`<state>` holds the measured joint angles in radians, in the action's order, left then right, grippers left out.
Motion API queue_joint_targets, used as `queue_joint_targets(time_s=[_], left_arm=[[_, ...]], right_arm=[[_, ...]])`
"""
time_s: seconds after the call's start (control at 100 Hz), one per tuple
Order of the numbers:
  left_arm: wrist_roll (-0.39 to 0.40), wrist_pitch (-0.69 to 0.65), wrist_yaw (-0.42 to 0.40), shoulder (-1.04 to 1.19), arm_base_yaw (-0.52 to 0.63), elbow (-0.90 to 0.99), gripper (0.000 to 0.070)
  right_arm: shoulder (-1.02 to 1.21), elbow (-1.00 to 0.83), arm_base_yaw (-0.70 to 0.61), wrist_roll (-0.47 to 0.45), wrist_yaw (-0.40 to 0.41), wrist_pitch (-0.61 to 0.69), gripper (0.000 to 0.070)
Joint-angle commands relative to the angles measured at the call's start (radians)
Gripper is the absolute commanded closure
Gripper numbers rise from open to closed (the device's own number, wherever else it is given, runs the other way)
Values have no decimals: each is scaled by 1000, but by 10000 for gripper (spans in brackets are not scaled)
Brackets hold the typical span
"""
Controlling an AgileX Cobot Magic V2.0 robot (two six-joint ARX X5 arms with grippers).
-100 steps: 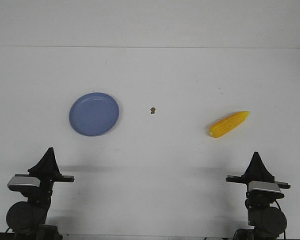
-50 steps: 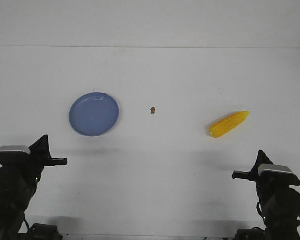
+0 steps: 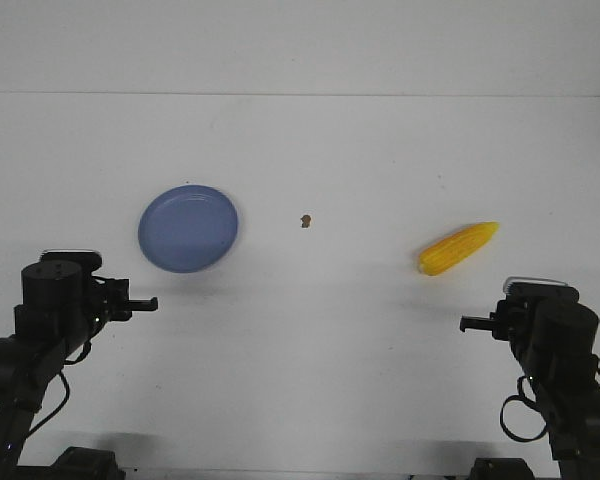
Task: Place corn on plate with both arms
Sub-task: 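Reach the left gripper forward to the rim of the blue plate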
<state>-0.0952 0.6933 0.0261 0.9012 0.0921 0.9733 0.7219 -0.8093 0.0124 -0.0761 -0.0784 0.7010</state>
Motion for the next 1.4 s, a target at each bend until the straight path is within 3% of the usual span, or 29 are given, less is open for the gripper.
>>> queue_joint_targets(time_s=[0.0,0.26,0.31,0.39,0.44,0.49,0.58,0.64,0.91,1.39], left_arm=[[1,0,5,19,0,19,688],[0,-37,5,19,0,19,684],[0,-45,5,19,0,19,681],[-5,-52,4,19,0,19,651],[-19,-53,4,19,0,19,571],[-39,-52,3,19,0,19,428],[-56,-52,3,19,0,19,123],[-56,-52,3,19,0,19,29],[-64,-156,0,108,-23,28,36],[-66,-225,-1,739,-131,319,51]], right_arm=[[8,-16,0,-9,3,-4,688],[10,-16,0,-9,3,-5,674],[10,-16,0,-9,3,-5,597],[10,-16,0,-9,3,-5,376],[10,-16,0,-9,3,-5,244],[10,-16,0,-9,3,-4,162],[10,-16,0,-10,3,-5,139],[10,-16,0,-10,3,-5,139],[10,-16,0,-10,2,-5,139],[10,-16,0,-10,3,-5,139]])
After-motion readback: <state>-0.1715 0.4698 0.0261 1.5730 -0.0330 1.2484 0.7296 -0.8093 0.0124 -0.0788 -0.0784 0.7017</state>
